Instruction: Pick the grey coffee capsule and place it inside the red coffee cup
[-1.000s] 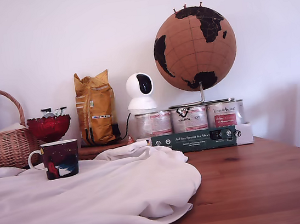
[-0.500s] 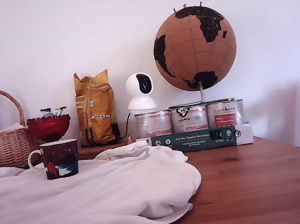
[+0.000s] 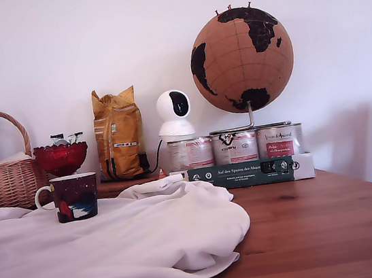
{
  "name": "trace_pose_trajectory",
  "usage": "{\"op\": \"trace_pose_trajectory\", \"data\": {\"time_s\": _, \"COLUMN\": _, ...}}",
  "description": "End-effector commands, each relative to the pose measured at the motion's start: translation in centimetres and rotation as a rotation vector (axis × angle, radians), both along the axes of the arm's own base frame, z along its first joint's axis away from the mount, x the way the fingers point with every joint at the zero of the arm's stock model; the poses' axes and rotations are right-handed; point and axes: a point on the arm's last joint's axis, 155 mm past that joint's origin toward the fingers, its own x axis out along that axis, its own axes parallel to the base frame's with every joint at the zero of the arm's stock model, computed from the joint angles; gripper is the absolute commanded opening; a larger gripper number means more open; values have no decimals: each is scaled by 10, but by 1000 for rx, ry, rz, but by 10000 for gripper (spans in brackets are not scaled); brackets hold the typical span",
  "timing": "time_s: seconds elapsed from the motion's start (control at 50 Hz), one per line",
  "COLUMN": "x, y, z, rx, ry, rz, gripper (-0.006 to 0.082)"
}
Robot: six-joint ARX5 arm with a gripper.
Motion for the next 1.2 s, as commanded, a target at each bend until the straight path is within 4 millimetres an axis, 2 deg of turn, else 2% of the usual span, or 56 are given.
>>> {"op": "trace_pose_trajectory", "data": {"time_s": 0.0, "x": -2, "y": 2, "z": -18, "rx": 1, "ry": 46, "rz": 0, "gripper": 624}}
{"op": "trace_pose_trajectory", "data": {"time_s": 0.18, "x": 2, "y": 1, "z": -36, "rx": -3, "ry": 91, "rz": -4, "gripper": 619}}
{"op": "trace_pose_trajectory", "data": {"time_s": 0.26, "x": 2, "y": 1, "z": -39, "rx": 1, "ry": 99, "rz": -5, "gripper": 559}}
{"op": "trace_pose_trajectory", "data": {"time_s": 0.32, "x": 2, "y": 4, "z": -39, "rx": 11, "ry": 93, "rz": 7, "gripper": 447}}
{"op": "trace_pose_trajectory", "data": {"time_s": 0.42, "x": 5, "y": 6, "z": -36, "rx": 30, "ry": 85, "rz": 5, "gripper": 152}}
{"op": "trace_pose_trajectory", "data": {"time_s": 0.46, "x": 6, "y": 6, "z": -34, "rx": 34, "ry": 81, "rz": 3, "gripper": 70}}
{"op": "trace_pose_trajectory", "data": {"time_s": 0.5, "x": 8, "y": 6, "z": -32, "rx": 34, "ry": 74, "rz": 3, "gripper": 28}}
{"op": "trace_pose_trajectory", "data": {"time_s": 0.68, "x": 28, "y": 3, "z": -5, "rx": 18, "ry": -3, "rz": -7, "gripper": 24}}
{"op": "trace_pose_trajectory", "data": {"time_s": 0.84, "x": 53, "y": -13, "z": 27, "rx": -29, "ry": -74, "rz": -45, "gripper": 24}}
{"op": "trace_pose_trajectory", "data": {"time_s": 0.94, "x": 61, "y": -19, "z": 36, "rx": -34, "ry": -70, "rz": -63, "gripper": 26}}
{"op": "trace_pose_trajectory", "data": {"time_s": 1.0, "x": 60, "y": -20, "z": 31, "rx": -36, "ry": -34, "rz": -63, "gripper": 67}}
{"op": "trace_pose_trajectory", "data": {"time_s": 1.04, "x": 57, "y": -20, "z": 24, "rx": -38, "ry": 1, "rz": -62, "gripper": 168}}
{"op": "trace_pose_trajectory", "data": {"time_s": 1.06, "x": 55, "y": -20, "z": 20, "rx": -41, "ry": 19, "rz": -62, "gripper": 226}}
{"op": "trace_pose_trajectory", "data": {"time_s": 1.14, "x": 44, "y": -25, "z": 0, "rx": -55, "ry": 111, "rz": -83, "gripper": 575}}
{"op": "trace_pose_trajectory", "data": {"time_s": 1.18, "x": 37, "y": -25, "z": -9, "rx": -55, "ry": 156, "rz": -83, "gripper": 701}}
